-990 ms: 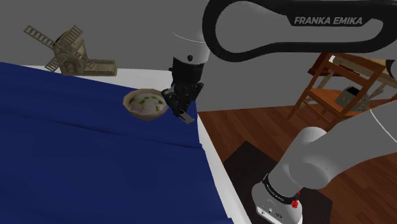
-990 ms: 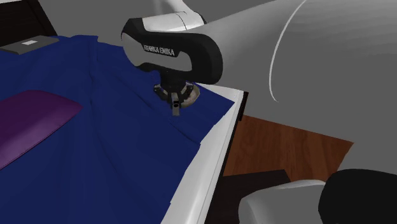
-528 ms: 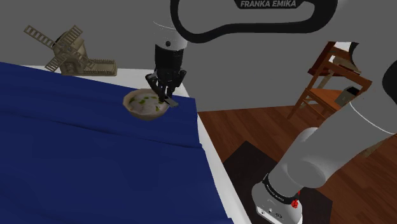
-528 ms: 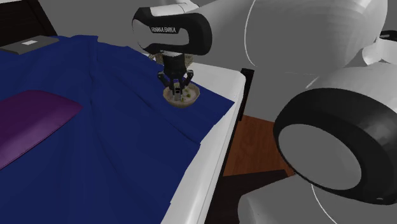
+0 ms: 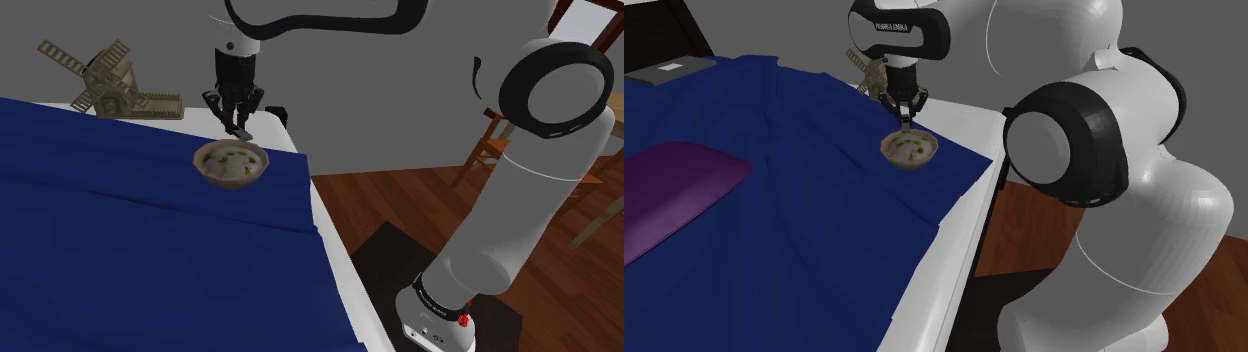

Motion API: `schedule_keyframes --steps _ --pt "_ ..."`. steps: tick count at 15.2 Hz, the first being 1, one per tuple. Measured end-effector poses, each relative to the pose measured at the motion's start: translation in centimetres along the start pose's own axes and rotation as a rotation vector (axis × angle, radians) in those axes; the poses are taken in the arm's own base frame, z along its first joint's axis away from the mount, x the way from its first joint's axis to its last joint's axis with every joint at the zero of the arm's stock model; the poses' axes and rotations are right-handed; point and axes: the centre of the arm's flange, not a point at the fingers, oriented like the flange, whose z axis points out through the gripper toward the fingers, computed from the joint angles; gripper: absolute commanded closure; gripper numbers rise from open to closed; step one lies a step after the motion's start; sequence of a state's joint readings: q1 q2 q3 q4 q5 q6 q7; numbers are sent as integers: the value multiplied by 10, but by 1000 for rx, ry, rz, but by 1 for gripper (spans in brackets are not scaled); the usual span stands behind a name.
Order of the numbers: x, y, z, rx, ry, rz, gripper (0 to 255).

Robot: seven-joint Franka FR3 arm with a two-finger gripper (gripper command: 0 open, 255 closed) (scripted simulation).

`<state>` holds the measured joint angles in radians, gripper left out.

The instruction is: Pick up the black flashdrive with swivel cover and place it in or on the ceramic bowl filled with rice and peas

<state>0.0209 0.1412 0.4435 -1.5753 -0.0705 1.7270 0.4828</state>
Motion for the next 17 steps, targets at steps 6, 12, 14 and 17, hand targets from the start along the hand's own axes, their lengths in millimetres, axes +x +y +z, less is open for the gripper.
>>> schedule_keyframes --steps 6,12,14,17 --pt "19 4 29 -2 -2 1 255" --pt "19 3 61 -2 -1 1 255" --pt "19 3 70 -2 -1 1 255" --pt "18 3 74 -2 -1 1 255"
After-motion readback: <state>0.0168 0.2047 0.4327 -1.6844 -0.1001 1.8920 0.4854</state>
